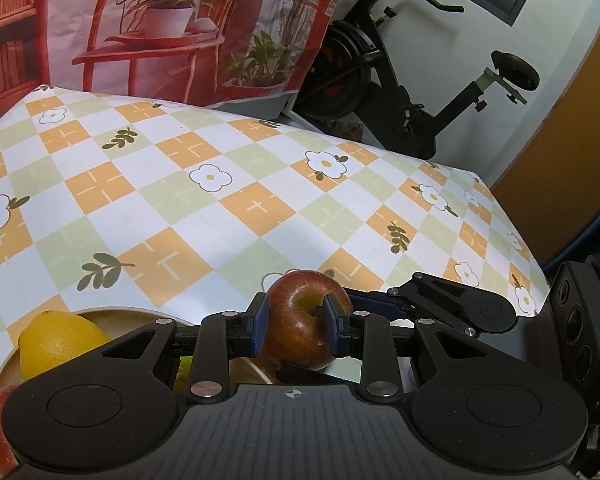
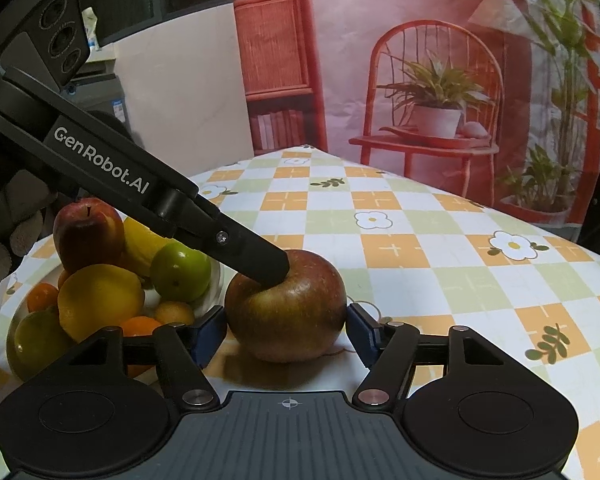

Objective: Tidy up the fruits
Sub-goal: 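Lift the red apple with both grippers and carry it over the plate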

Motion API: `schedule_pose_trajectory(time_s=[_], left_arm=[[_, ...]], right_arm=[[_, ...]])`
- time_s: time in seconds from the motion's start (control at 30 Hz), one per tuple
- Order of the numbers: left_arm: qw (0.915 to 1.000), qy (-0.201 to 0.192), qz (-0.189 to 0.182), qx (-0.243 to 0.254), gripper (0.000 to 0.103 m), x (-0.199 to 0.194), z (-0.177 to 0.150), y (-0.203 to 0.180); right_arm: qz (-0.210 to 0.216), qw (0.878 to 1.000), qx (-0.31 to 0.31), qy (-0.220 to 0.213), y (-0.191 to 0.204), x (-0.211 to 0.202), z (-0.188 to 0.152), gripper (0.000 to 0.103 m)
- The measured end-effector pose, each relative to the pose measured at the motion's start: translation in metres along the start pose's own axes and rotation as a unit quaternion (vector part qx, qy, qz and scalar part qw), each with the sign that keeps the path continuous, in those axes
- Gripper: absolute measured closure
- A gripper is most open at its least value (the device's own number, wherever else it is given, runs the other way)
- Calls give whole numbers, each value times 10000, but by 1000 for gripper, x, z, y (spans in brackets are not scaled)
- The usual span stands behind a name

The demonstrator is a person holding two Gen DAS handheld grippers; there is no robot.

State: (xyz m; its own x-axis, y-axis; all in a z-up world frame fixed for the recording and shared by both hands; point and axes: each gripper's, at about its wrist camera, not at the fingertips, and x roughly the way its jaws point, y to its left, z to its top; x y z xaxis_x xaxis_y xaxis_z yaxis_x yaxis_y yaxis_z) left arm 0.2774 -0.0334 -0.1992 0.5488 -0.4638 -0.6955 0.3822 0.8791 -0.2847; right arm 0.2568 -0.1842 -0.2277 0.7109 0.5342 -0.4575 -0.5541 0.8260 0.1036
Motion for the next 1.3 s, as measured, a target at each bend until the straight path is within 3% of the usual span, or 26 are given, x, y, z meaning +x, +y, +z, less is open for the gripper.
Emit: schedule_pose_trajectory(time_s=[0.53, 1.3], left_arm=[[9997, -167, 26, 200, 72, -32, -4, -12], [9990, -372, 176, 183, 72, -108, -23, 12]], right_arm=[[17, 9997, -55, -231, 16, -26, 7, 42], [400, 9974, -508, -307, 99, -32, 43, 42]])
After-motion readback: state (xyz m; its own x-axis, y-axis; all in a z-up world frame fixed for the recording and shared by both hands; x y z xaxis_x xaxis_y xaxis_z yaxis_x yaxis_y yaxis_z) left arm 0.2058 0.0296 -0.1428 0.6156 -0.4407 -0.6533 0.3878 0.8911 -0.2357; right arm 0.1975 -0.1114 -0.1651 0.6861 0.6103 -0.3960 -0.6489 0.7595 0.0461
